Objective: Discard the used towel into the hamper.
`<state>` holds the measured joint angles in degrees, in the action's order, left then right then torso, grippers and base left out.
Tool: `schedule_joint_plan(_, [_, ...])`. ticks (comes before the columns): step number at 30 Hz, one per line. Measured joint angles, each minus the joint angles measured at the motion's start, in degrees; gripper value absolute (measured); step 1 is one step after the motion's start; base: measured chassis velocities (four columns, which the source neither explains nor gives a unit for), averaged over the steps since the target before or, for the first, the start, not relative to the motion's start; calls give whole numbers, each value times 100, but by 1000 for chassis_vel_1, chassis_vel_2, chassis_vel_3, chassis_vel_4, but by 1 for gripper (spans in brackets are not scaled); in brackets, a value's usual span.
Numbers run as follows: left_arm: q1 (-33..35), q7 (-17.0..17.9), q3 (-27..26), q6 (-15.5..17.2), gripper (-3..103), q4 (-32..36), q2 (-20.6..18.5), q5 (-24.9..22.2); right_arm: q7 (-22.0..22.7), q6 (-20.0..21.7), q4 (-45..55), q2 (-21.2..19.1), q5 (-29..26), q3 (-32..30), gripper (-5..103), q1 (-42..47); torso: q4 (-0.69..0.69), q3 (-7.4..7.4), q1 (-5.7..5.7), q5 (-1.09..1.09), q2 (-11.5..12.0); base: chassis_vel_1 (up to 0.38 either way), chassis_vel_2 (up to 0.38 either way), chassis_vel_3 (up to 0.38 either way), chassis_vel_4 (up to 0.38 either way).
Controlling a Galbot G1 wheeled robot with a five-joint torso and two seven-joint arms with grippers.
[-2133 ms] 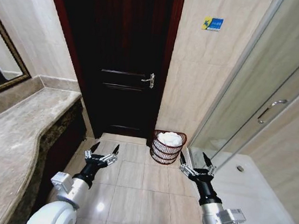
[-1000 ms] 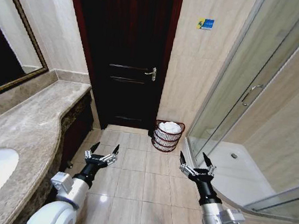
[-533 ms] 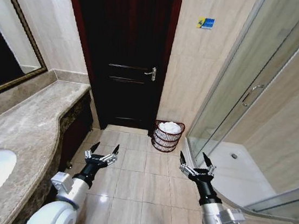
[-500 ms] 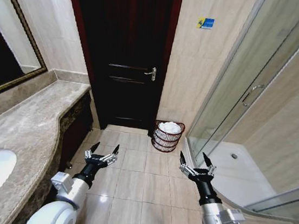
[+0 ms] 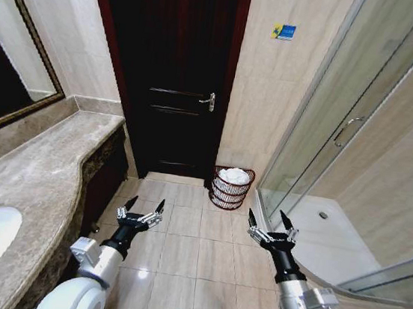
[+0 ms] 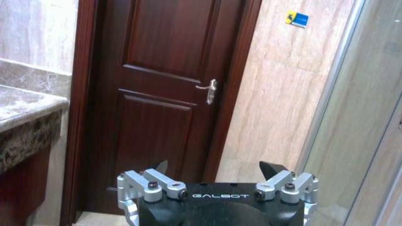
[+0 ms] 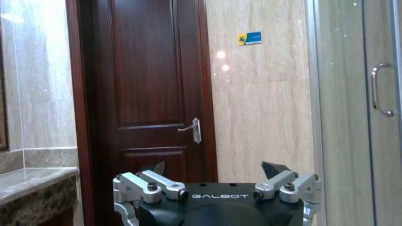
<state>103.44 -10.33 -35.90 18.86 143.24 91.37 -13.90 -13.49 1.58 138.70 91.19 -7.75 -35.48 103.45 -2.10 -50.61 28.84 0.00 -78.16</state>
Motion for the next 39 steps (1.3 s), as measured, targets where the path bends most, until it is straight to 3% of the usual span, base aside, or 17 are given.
schedule_joint_plan(39, [0, 0, 0, 0, 99, 0, 0, 0, 0, 0, 0, 0, 0, 0, 100, 0, 0, 0, 0, 0, 0, 34, -35, -31, 35])
